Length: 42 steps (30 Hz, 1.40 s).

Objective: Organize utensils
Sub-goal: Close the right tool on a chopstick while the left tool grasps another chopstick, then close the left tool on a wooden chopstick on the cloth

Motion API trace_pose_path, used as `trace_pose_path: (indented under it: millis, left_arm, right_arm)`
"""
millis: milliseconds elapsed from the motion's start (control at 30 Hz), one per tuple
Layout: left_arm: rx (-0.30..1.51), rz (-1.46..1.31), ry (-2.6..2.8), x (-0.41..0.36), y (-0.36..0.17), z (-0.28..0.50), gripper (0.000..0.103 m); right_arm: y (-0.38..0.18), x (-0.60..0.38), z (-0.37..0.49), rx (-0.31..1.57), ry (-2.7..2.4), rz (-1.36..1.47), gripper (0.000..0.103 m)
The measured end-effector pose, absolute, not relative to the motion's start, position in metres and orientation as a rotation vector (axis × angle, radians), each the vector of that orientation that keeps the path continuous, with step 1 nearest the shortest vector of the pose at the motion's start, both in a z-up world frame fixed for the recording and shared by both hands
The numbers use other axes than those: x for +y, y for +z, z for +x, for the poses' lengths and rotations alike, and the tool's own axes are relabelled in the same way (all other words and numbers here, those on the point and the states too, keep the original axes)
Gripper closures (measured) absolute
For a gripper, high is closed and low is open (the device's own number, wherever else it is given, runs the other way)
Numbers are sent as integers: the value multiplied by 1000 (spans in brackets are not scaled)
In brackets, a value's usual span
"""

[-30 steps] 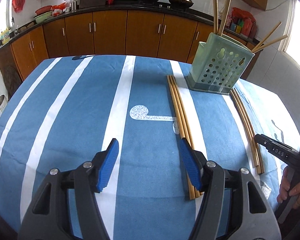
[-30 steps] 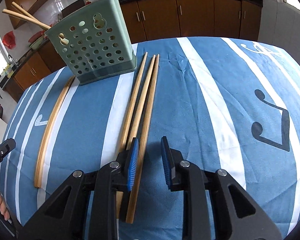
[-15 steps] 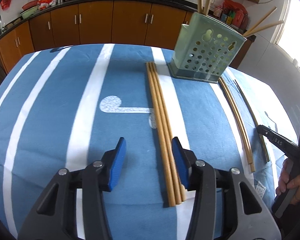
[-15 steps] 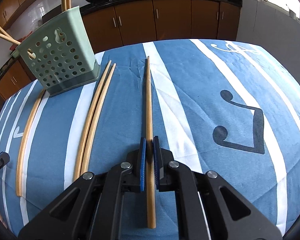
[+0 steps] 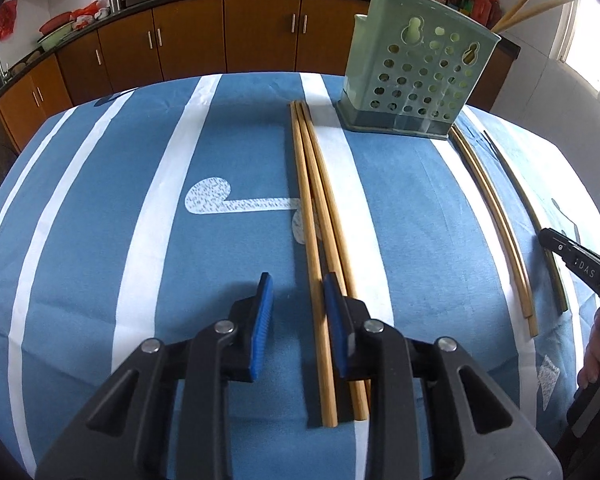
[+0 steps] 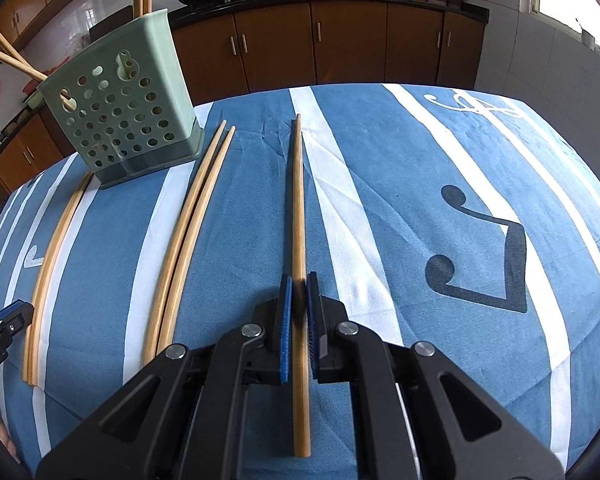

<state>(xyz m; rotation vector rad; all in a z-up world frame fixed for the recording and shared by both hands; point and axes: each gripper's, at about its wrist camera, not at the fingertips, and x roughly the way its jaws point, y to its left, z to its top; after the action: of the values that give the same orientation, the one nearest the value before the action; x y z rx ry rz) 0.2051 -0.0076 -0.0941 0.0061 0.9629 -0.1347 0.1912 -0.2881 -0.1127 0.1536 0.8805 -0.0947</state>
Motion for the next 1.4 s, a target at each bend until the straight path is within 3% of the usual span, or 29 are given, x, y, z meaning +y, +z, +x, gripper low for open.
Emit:
trace_pose_path:
  millis: [33,100,233,500,700,1400]
  left_arm:
    - [959,12,-130,-9,-94,205,77]
    - [950,26,-102,-7,-95,207,91]
    - [953,-14,-44,17,-95,219,94]
    - [926,-36,-36,60,-95,228,92]
    - [890,-25,-60,53,-96,223,80]
    - [891,-17,-54,53,-97,223,80]
  right_arm:
    - [-113,-288,191,880,-95,153,95]
    - [-113,-288,191,878,-94,151,95]
    - [-112,-288,192,876,-79,144,95]
    - [-112,-292,197,856,-80,143,95]
    - [-113,-292,196,850,-76,149,95]
    - [-112,-292,196,851,-78,145,94]
